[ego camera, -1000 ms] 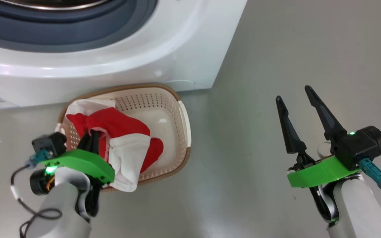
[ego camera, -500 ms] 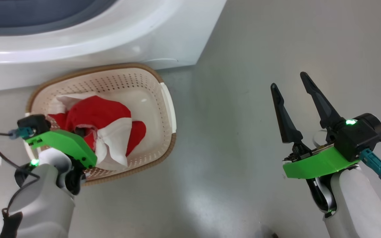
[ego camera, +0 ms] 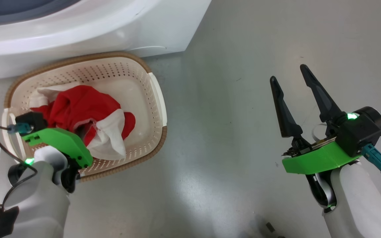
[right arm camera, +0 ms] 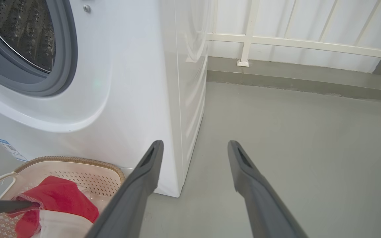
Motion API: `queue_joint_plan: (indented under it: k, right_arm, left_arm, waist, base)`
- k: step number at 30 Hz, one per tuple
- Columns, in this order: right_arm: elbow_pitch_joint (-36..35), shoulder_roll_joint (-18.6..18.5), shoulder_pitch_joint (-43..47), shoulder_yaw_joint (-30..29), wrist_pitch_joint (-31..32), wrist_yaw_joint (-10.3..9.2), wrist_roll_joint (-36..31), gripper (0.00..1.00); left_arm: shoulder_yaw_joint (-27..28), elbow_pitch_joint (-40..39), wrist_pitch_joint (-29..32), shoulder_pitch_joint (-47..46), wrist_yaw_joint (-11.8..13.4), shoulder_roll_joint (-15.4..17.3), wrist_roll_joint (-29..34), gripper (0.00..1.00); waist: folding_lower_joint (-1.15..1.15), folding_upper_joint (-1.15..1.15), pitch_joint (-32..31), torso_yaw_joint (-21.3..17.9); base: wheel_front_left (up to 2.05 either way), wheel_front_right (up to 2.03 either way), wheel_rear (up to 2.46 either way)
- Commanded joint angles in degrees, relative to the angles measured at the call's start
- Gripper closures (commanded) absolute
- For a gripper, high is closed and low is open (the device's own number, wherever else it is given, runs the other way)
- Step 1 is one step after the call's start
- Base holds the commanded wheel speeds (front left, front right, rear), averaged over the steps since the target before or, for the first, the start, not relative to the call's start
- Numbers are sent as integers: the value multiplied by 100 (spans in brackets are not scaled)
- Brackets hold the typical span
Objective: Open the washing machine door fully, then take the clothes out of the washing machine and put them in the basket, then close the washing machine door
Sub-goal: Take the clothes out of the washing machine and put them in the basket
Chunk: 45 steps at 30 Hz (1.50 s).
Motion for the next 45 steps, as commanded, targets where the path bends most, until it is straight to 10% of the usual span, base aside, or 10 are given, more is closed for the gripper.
queue_joint_plan:
  k: [1, 22, 45]
  right_arm:
    - [-113, 3, -5, 98, -35, 26, 43, 0]
    - [61, 3, 98, -137, -35, 26, -145, 0]
    - [330, 3, 444, -418, -35, 26, -252, 0]
  left_arm:
    - [80, -29, -82, -9, -40, 174, 86, 0]
    - [-108, -646, -1415, 362, -301, -75, 222, 0]
    - [1249, -5630, -1432, 3010, 269, -285, 1725, 0]
  waist:
    - [0, 0, -6, 16]
    - [0, 0, -892, 509]
    - [0, 0, -2244, 810]
  base:
    - [0, 0, 0]
    - [0, 0, 0]
    - [0, 0, 0]
